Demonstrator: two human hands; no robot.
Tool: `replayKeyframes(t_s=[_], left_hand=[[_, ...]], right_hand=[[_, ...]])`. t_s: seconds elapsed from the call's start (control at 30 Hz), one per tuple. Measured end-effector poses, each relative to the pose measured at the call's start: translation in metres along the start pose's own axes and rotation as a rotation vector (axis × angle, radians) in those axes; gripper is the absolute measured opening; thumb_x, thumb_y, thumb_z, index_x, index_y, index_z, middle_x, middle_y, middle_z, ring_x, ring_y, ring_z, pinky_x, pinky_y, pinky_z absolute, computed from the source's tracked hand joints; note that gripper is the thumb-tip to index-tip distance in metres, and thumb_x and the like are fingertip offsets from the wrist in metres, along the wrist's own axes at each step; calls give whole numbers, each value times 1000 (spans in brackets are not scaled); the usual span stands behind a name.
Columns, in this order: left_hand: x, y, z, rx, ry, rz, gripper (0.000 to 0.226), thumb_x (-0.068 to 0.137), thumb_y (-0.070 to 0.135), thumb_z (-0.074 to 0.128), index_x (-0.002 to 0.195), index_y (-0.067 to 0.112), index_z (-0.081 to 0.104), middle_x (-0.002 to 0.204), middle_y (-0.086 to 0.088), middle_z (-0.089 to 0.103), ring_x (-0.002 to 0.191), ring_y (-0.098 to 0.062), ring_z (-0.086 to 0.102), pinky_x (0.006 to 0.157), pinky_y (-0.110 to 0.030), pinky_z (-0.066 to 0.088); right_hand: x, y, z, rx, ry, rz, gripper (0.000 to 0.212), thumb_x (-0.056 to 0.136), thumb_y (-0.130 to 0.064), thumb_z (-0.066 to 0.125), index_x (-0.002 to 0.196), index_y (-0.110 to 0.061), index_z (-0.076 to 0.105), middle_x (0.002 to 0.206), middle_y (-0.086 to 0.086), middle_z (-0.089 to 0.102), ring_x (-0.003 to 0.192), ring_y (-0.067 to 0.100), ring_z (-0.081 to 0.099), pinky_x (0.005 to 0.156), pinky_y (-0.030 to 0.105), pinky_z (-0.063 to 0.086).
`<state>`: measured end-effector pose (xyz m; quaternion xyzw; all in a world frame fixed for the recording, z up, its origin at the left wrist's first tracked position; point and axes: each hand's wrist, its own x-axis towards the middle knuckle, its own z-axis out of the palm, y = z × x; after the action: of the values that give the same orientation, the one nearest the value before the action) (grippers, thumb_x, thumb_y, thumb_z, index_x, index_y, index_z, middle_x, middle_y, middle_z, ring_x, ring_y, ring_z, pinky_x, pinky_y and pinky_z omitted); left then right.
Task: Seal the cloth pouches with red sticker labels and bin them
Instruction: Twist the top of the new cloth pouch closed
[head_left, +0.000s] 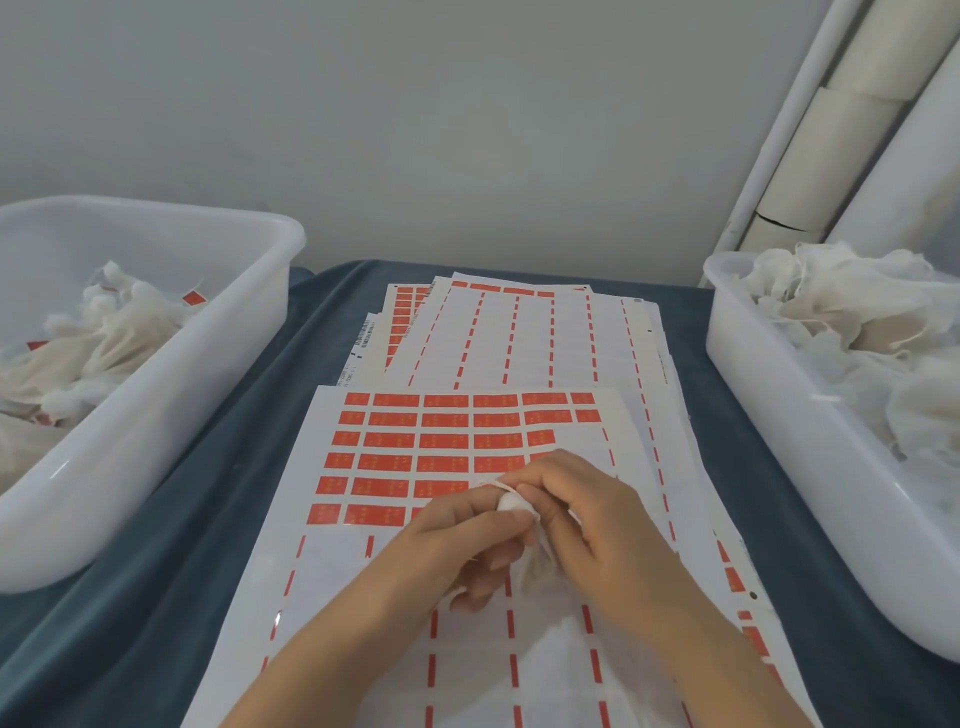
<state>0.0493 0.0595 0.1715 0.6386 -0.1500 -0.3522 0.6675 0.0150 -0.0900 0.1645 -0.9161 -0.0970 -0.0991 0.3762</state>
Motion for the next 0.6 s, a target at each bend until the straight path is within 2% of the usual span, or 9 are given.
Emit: replayKeyframes(t_s=[0.1,0.23,0.3,0.4,0.5,0.6], left_hand=[[-1,2,-2,-80,1,-29,23,74,35,59,66,13,61,53,0,44,44,-9,35,42,-17,31],[-1,5,-2,-156,7,-41,22,78,27,57,66,9,59,52,-1,42,41,-10,35,39,-17,29],[0,8,-1,-191,-2,-48,18,74,22,65,64,10,57,48,-1,42,37,-9,35,38,-15,30],[1,9,-1,-226,3,-80,16,71,19,62,68,8,52,46,-2,43,35,-9,36,39,-15,31],[3,4,-6,-151,35,-50,22,87,17,49,70,7,58,51,-3,49,38,-9,38,40,-17,31],[2,-1,-8,-25,46,44,26,87,27,51,72,14,69,54,-1,55,41,-8,40,41,-16,35]], right_hand=[[-2,2,0,-41,-76,-33,40,89,-39,34,115,-20,58,111,-14,57,98,-8,49,92,2,35],[-6,4,-1,87,-75,-20,26,96,-31,39,116,-28,56,110,-23,56,107,-4,51,93,8,38],[-6,2,0,153,-63,-1,30,92,-45,40,116,-34,55,111,-27,55,111,-4,50,94,8,38],[-5,0,2,116,-56,2,45,84,-61,38,120,-37,52,110,-34,52,112,-10,47,95,6,37],[-2,1,-1,34,-56,-5,46,85,-54,41,122,-31,55,107,-32,51,107,-8,48,94,7,38],[-1,3,-7,7,-42,21,44,82,-48,44,119,-27,58,106,-23,55,103,-5,52,93,8,40]])
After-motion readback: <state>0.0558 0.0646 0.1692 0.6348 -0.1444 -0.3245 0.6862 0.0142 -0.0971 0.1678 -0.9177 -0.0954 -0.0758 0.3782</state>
